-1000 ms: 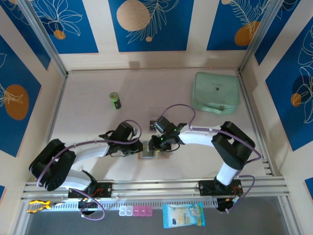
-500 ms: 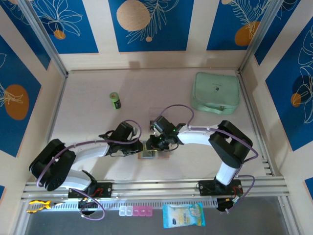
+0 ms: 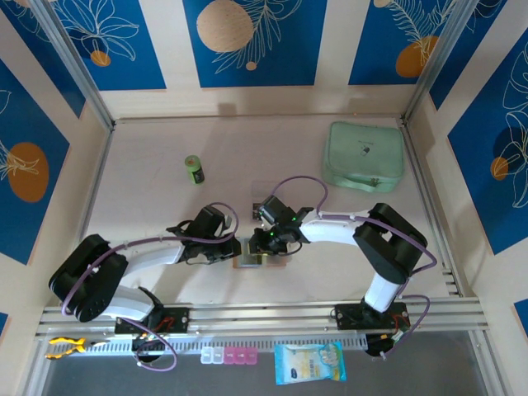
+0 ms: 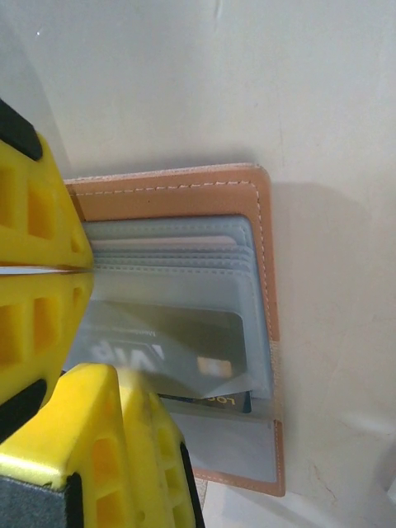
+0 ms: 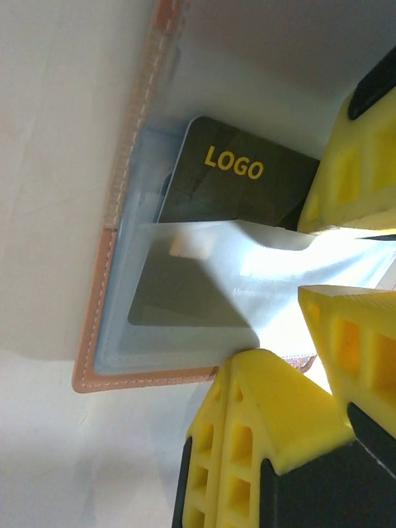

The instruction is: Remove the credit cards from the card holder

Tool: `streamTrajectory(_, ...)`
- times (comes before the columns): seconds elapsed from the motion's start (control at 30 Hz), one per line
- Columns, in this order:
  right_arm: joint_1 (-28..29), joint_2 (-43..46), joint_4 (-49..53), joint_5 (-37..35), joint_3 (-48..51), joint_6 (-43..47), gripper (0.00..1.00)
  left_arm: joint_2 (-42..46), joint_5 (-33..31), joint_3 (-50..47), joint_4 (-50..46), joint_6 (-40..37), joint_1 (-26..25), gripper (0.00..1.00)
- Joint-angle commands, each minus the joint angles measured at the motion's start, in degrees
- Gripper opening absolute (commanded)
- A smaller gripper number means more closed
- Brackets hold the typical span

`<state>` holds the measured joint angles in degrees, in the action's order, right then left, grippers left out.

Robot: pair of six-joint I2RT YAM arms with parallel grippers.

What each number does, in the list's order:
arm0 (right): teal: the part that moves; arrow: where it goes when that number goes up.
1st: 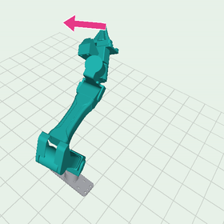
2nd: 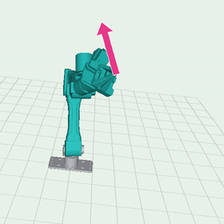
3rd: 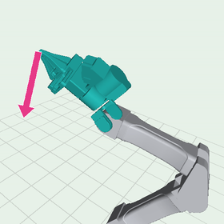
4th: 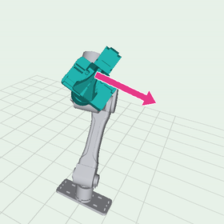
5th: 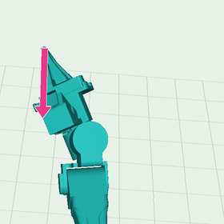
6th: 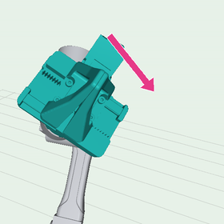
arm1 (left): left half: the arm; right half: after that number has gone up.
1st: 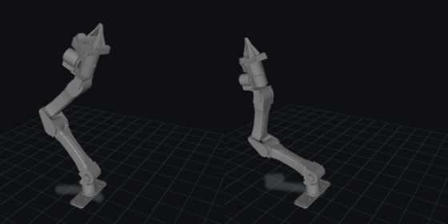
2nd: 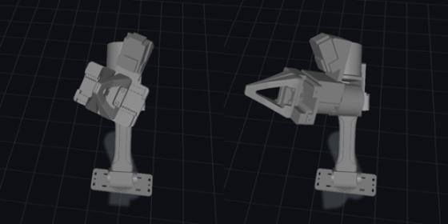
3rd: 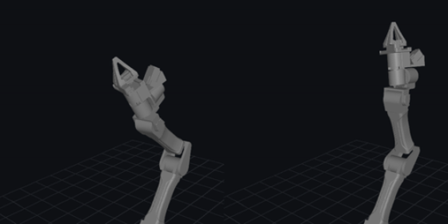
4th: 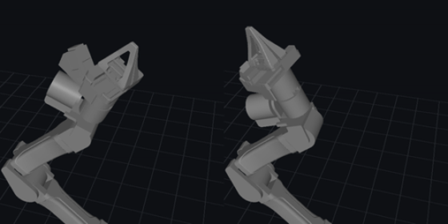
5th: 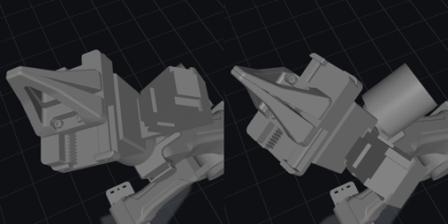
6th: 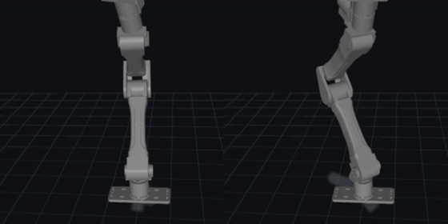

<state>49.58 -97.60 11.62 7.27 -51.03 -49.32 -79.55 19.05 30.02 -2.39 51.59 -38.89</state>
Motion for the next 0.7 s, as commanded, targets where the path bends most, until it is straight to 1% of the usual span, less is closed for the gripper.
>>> streamTrajectory(0.0, -0.3, 1.2, 3.5, -1.4, -0.6, 1.4, 0.23, 1.2, 0.6, -1.1, -0.6, 0.1, 0.6, 0.1)
streamTrajectory(0.3, -0.3, 1.6, 5.0, -2.1, -1.2, 2.4, 0.23, 2.4, 0.5, -0.8, -1.2, 0.3, 0.6, 0.1)
streamTrajectory(0.47, -0.2, 1.7, 5.1, -1.1, -1.8, 3.4, 0.23, 3.2, 0.8, -0.1, -1.7, 0.4, 0.6, 0.1)
streamTrajectory(0.67, -0.1, 4.5, 5.0, -1.6, -1.3, 3.2, 0.23, 3.8, 1.4, 1.6, -2.6, -0.1, 0.4, 0.09)
